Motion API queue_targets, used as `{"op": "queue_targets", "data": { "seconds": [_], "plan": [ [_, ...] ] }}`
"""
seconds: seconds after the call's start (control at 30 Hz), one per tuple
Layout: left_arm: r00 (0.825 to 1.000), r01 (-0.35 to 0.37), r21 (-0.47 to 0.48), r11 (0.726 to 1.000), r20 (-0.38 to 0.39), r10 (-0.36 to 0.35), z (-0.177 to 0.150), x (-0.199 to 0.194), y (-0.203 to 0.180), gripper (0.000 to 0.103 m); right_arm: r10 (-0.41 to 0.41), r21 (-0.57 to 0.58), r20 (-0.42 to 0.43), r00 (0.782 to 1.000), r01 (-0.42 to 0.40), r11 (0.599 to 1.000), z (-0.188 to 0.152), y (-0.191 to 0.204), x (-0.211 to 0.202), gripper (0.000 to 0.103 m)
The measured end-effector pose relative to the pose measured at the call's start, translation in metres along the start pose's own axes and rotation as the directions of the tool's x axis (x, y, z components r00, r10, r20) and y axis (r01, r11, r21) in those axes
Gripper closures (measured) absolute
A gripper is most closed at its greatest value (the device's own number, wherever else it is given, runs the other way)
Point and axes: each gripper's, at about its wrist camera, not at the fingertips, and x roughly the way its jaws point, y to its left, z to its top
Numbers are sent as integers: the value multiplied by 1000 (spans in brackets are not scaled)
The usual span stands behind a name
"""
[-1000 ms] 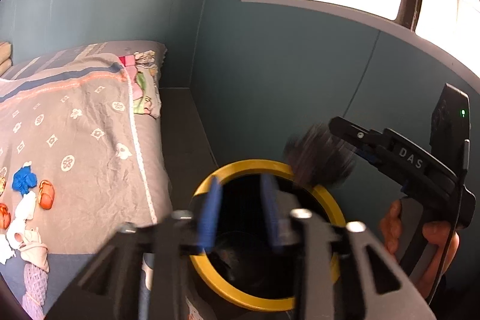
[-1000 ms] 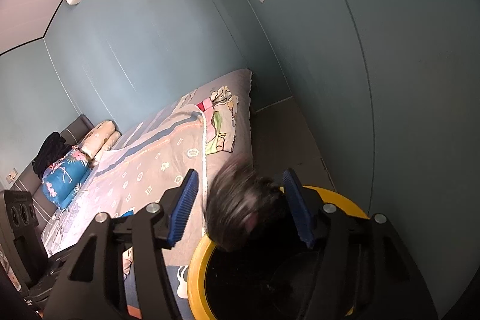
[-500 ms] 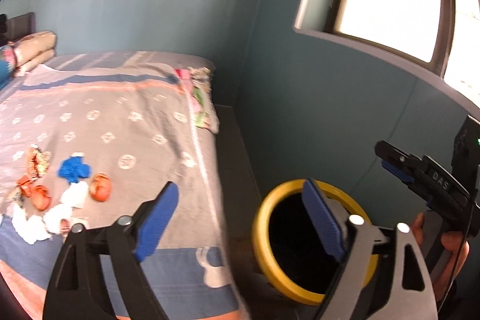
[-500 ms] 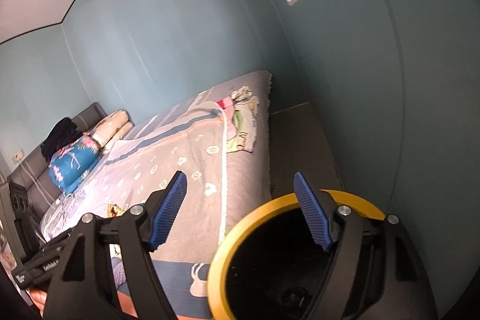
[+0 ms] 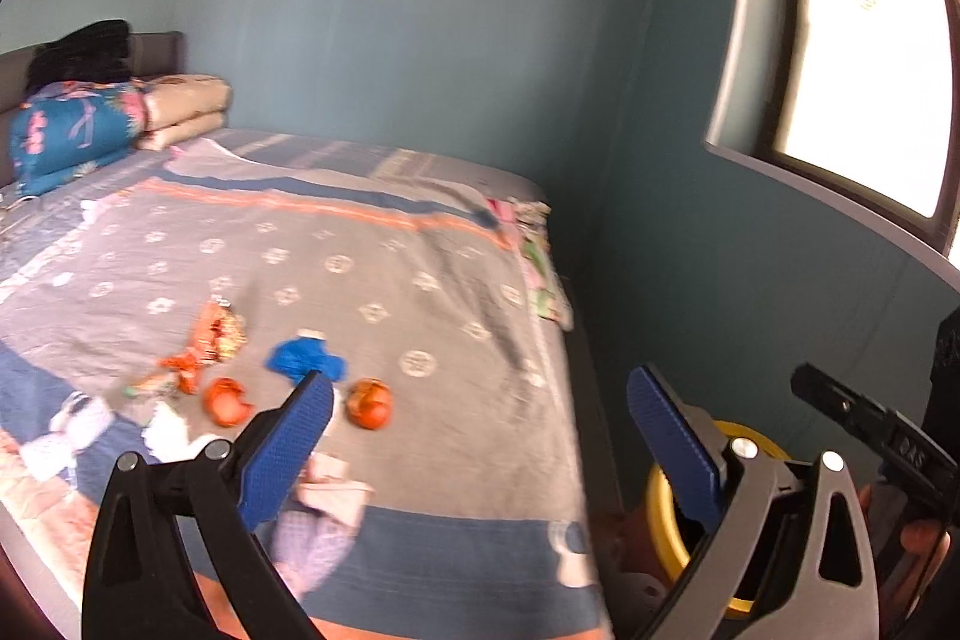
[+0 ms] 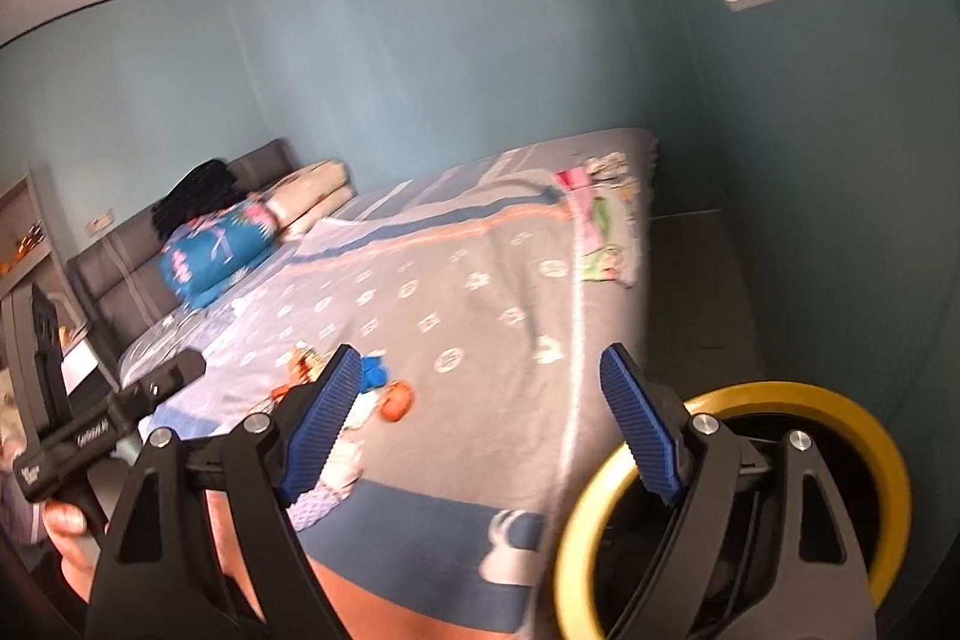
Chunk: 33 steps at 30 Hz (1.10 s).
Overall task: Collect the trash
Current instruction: 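Move both tools back over the trash on the bed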
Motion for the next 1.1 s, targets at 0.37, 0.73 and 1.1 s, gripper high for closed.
{"op": "queue_targets", "data": {
  "seconds": [0.37,0.73,1.1],
  "plan": [
    [985,-163,-80,983,47,167,6,-26,85,8,131,-102,-86,988,-140,985,-18,85,48,20],
    [948,-313,-118,943,32,318,-6,-33,174,8,167,-159,-218,962,-204,966,-57,143,110,20],
    [901,-434,-167,885,-69,429,-39,-21,272,8,107,-217,-360,927,-195,956,-99,175,190,20]
  ]
}}
